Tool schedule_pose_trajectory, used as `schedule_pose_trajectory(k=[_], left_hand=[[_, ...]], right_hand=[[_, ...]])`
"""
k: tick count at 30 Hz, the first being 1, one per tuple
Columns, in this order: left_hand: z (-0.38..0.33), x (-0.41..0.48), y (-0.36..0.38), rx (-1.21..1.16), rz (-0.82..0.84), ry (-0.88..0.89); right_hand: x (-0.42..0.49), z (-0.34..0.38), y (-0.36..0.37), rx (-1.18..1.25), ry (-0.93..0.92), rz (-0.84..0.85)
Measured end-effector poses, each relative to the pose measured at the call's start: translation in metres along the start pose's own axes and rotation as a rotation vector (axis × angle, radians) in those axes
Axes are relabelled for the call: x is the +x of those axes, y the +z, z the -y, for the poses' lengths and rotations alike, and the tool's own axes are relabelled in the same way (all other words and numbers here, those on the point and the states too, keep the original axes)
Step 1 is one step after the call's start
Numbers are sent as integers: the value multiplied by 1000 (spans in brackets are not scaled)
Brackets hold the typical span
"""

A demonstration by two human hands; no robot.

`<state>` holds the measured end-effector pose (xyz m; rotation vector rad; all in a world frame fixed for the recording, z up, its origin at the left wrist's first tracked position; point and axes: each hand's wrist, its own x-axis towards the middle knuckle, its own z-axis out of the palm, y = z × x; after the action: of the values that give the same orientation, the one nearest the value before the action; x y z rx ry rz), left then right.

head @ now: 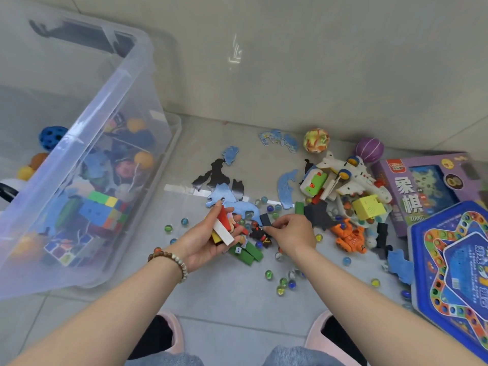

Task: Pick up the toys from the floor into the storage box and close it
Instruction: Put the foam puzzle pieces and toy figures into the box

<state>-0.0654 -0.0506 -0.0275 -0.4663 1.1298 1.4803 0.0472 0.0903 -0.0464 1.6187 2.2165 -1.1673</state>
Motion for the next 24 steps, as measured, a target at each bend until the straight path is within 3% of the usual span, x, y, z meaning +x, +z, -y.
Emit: schedule_pose_trajectory(k=[5,8,10,13,15,21,24], left_hand=[[1,-3,-1,-14,39,-16],[2,-2,-5,-46,66,-33],[2,-2,-6,-71,92,-62],[3,-2,-3,-51,129,-76],[3,-3,-5,-62,117,-46],[-6,-5,-27,-75,-50,55],[-5,-7,-36,-86,-51,48]], right_hand=[[-7,8,-6,-195,-90,-79],[-9,13,-16,16,-91,-67],[-21,22,-17,165,-189,34],[-36,36,-6,176,-330,202],[-32,37,-3,202,-321,210],[-19,25,12,-37,-305,133],[-18,24,21,-188,-312,63]])
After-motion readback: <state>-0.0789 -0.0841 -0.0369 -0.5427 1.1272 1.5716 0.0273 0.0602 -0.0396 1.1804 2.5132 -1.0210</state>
